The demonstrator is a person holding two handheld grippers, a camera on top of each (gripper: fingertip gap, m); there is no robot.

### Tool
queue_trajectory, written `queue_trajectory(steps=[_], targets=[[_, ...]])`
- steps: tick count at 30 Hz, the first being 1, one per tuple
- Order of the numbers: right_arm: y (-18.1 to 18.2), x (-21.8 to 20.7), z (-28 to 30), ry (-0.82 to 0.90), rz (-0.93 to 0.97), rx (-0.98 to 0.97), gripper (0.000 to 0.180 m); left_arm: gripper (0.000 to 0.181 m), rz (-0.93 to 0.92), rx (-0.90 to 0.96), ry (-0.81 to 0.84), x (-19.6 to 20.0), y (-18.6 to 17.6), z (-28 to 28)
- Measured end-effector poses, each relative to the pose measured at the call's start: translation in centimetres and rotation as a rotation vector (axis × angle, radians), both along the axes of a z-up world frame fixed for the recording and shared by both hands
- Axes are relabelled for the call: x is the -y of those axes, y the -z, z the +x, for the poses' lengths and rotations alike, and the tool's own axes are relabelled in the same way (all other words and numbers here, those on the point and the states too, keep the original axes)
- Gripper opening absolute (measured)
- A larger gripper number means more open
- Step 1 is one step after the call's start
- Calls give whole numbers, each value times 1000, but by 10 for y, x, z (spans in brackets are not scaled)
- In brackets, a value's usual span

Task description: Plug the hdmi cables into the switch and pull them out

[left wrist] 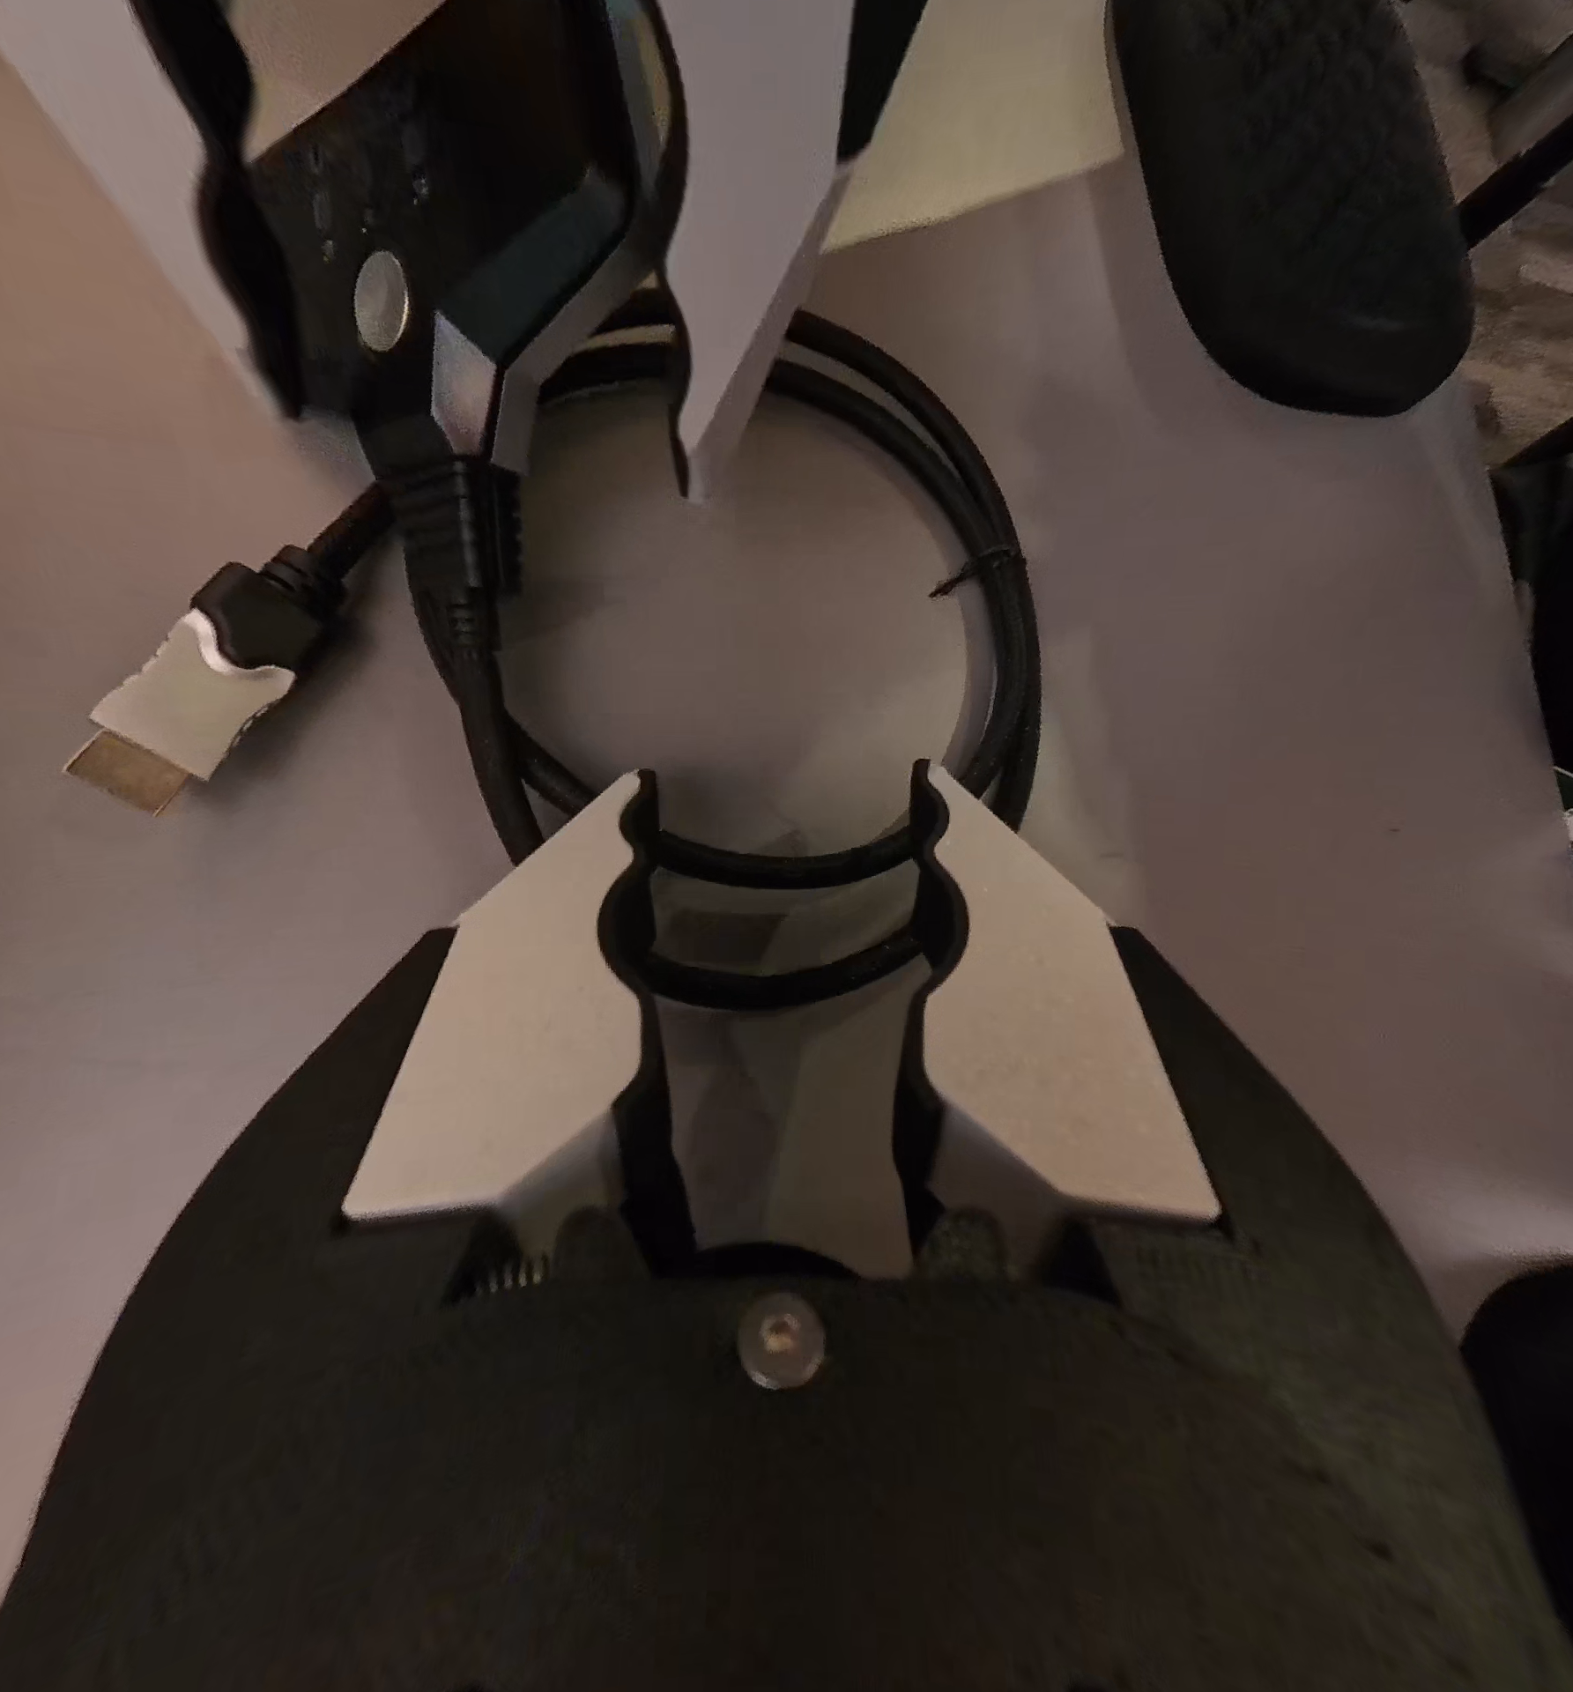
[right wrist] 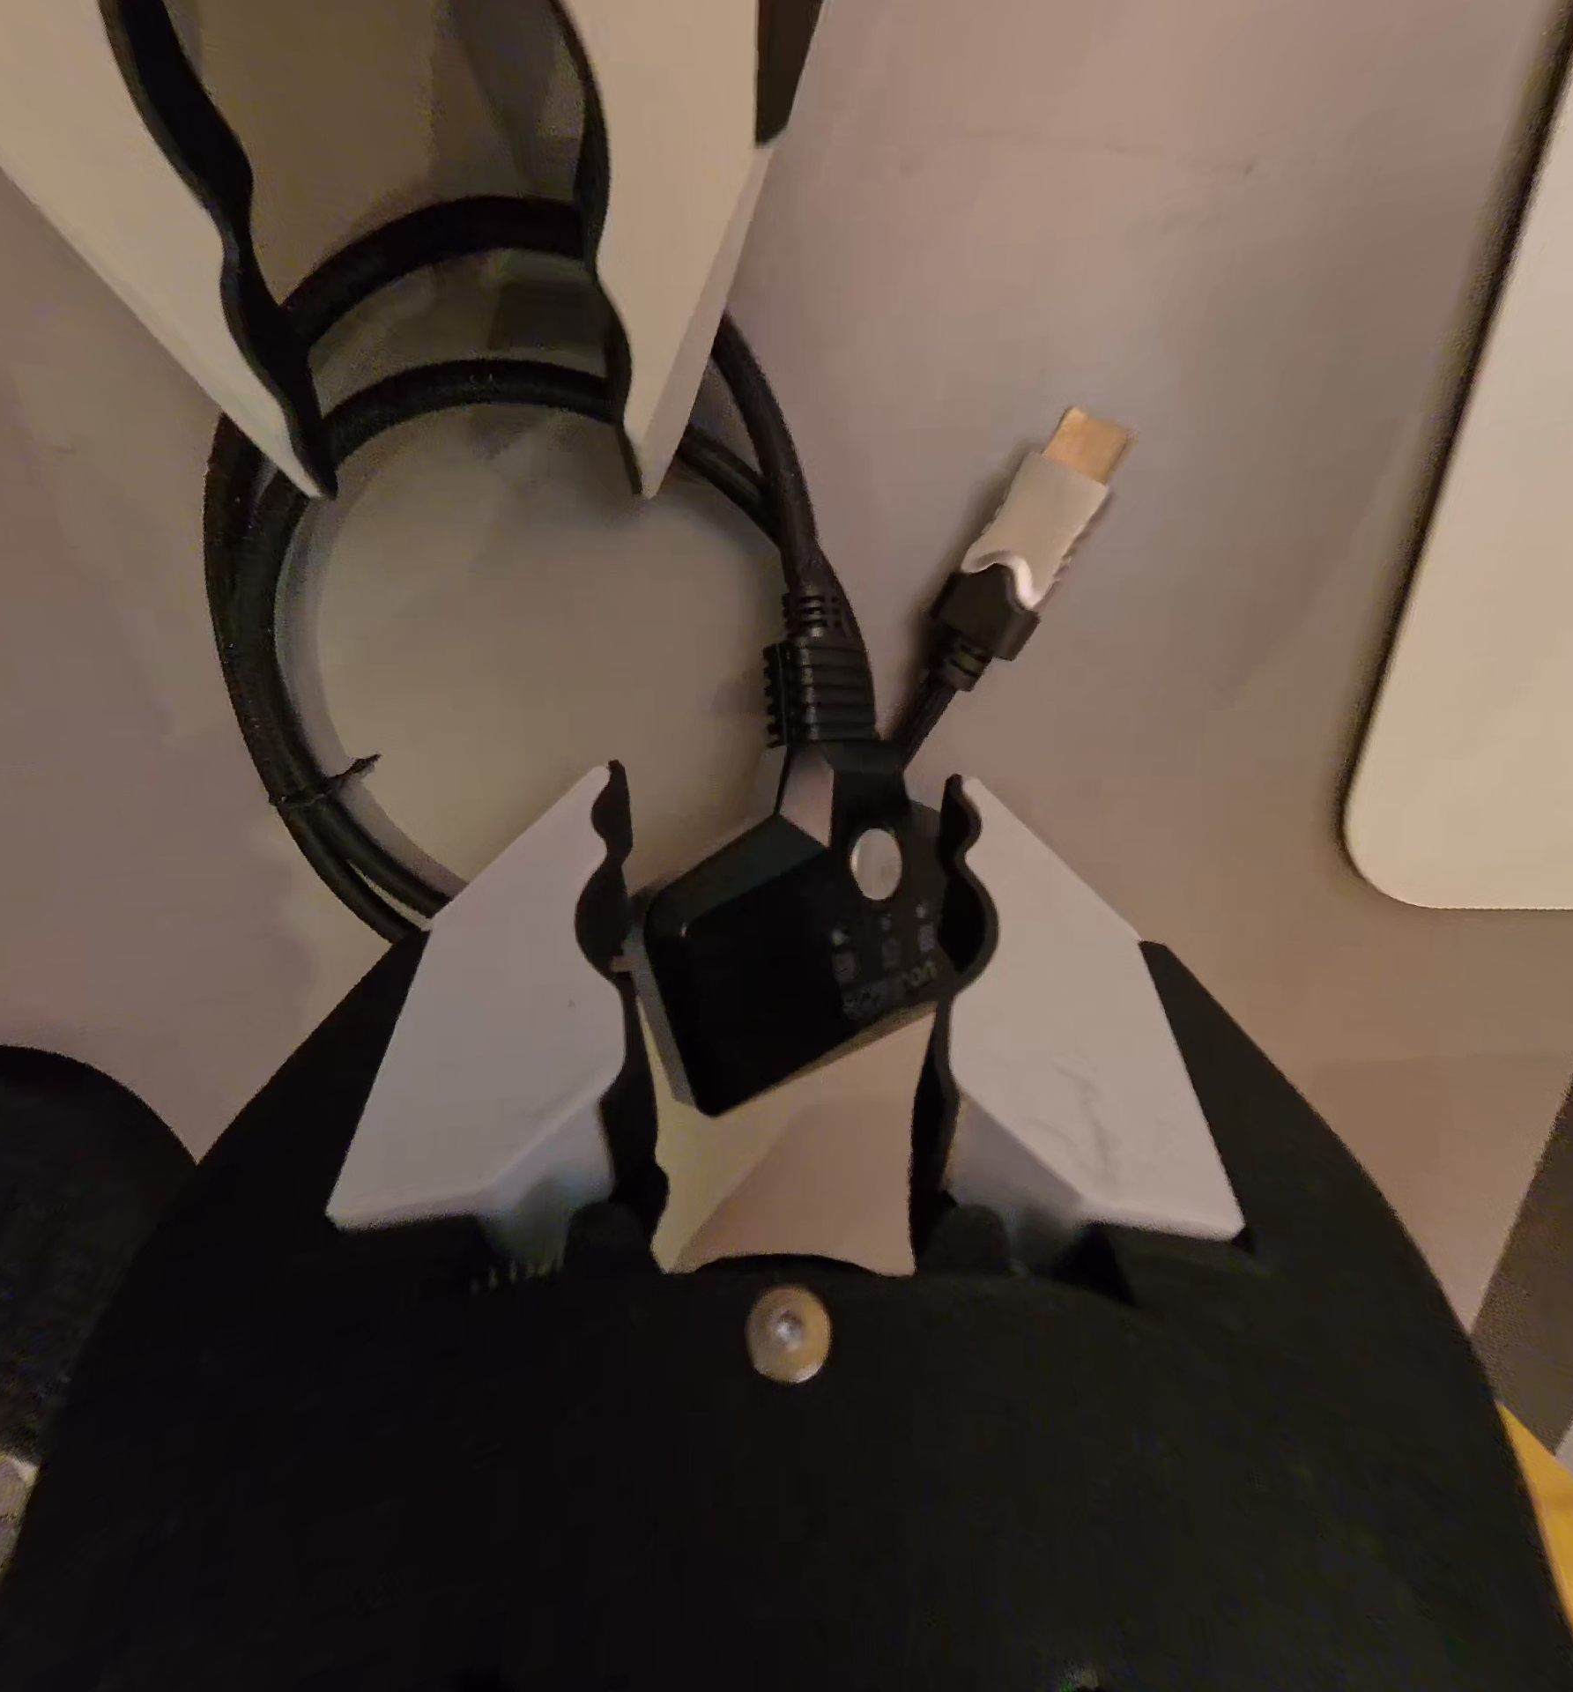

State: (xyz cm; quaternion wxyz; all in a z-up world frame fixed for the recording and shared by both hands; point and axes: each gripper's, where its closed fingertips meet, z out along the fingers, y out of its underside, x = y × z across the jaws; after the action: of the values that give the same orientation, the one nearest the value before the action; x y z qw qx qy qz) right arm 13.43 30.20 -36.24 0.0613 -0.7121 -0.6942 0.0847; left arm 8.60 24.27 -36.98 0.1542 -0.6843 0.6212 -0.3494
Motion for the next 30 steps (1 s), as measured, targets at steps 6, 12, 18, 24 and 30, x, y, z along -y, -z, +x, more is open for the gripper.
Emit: queue_trajectory(steps=[6, 12, 18, 24, 30], targets=[[11, -4, -14, 33, -71, 13, 67, 52, -12, 12, -7, -1, 1, 1], [15, -15, -23, 71, -104, -20, 69, 53, -23, 21, -15, -3, 2, -1], [8, -18, -10, 74, -100, 42, 78, 53, -30, 25, -16, -3, 3, -3], [-15, -22, -29, 76, -102, -22, 76, 53, -34, 36, -21, -4, -1, -7], [20, -23, -28, 57, -146, 98, 78, 53, -42, 28, -5, 0, -2, -9]])
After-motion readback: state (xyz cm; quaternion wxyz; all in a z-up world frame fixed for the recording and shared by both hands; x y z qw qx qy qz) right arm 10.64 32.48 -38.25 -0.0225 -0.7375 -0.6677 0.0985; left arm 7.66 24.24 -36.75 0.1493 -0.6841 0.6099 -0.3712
